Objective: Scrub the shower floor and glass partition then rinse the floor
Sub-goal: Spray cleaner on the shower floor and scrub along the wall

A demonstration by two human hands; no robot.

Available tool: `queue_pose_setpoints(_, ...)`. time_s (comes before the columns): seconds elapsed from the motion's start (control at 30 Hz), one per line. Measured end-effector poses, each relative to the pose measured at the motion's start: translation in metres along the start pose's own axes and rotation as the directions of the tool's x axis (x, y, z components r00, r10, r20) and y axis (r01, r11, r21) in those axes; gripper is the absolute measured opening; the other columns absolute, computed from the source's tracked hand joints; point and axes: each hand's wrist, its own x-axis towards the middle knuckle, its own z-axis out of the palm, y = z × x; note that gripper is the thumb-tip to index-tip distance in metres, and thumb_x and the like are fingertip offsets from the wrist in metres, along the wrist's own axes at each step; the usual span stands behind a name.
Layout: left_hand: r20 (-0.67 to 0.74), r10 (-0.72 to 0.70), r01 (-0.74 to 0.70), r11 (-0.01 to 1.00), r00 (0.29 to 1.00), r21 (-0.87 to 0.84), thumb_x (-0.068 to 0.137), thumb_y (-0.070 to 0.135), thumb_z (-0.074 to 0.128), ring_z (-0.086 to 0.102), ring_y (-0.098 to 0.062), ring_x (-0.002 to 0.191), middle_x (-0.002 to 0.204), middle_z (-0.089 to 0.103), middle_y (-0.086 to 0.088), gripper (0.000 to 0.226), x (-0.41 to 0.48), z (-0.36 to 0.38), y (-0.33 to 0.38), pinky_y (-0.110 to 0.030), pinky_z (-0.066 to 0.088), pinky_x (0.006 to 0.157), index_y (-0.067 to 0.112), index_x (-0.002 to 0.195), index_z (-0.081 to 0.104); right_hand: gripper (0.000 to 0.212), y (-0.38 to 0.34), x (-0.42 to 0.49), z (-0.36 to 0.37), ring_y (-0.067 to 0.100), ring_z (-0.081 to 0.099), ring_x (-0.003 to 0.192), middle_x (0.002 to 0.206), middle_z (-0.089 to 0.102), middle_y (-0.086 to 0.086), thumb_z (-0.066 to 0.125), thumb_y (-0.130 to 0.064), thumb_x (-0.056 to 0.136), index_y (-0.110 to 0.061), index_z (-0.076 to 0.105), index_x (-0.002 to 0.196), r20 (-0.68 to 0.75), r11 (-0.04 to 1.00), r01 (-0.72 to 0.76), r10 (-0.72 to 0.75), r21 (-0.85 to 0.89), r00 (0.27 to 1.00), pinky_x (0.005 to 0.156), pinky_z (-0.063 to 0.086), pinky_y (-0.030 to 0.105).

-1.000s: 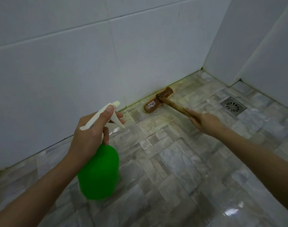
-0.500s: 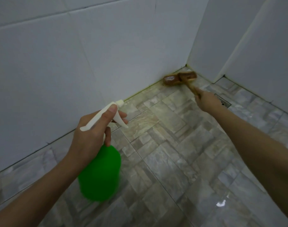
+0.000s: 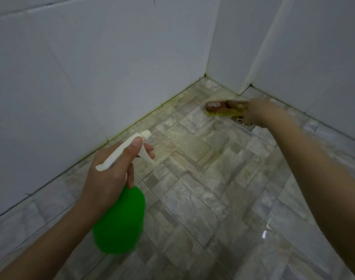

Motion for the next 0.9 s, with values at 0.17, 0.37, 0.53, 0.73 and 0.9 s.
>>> queue_pose_setpoints(0.17,0.008,0.003,-0.002,0.998,1.000,-0.070,0.094,0.046,0.046,0.045,-0.019,0.037,0.092,0.077,0.004,0.043,0.010,0.014,0.006,-0.024,0.041,0.044,0.017,0.087,0.076,0.021,0.031,-0.010,0.006,0.025,0.055,0.062,0.078,0.056,0.012,0.039,-0.013,0.098,-0.002,0.052,0.110,-0.027,0.997,-0.084,0.083,-0.003,0.996,0.052,0.046,0.032)
queue_pose_setpoints(0.37,0.042,0.009,-0.005,0.995,0.999,-0.102,0.094,0.044,0.045,0.045,-0.019,0.038,0.092,0.077,0.003,0.043,0.007,0.020,0.006,-0.024,0.041,0.044,0.016,0.086,0.076,0.017,0.049,-0.014,0.009,0.025,0.057,0.062,0.074,0.058,0.013,0.041,-0.010,0.094,0.000,0.055,0.092,-0.020,0.984,-0.173,0.172,-0.049,0.985,0.060,0.048,0.032)
queue_pose_setpoints(0.53,0.051,0.016,-0.012,0.996,0.999,-0.086,0.094,0.048,0.046,0.045,-0.015,0.037,0.091,0.077,0.003,0.043,0.007,0.018,0.003,-0.023,0.042,0.044,0.019,0.086,0.076,0.049,0.051,-0.019,0.020,0.027,0.056,0.069,0.089,0.055,0.015,0.034,-0.002,0.094,-0.016,0.038,0.141,-0.064,0.990,-0.131,0.128,-0.054,0.990,0.063,0.046,0.034)
queue_pose_setpoints(0.73,0.050,0.005,0.000,0.995,0.999,-0.103,0.093,0.047,0.046,0.045,-0.016,0.038,0.093,0.077,0.002,0.043,0.005,0.015,0.003,-0.023,0.041,0.044,0.017,0.088,0.076,0.020,0.039,-0.022,0.015,0.026,0.055,0.074,0.081,0.053,0.011,0.041,-0.001,0.091,-0.011,0.051,0.106,-0.066,0.974,-0.221,0.218,-0.047,0.974,0.077,0.049,0.039)
queue_pose_setpoints(0.9,0.068,0.026,-0.018,0.994,0.997,-0.112,0.090,0.050,0.046,0.045,-0.015,0.038,0.090,0.077,0.002,0.046,-0.001,0.018,0.007,-0.023,0.040,0.041,0.016,0.086,0.076,0.057,0.056,-0.010,0.018,0.029,0.054,0.075,0.096,0.054,0.016,0.037,-0.001,0.092,-0.025,0.034,0.144,-0.105,0.980,-0.189,0.183,-0.056,0.978,0.066,0.047,0.039)
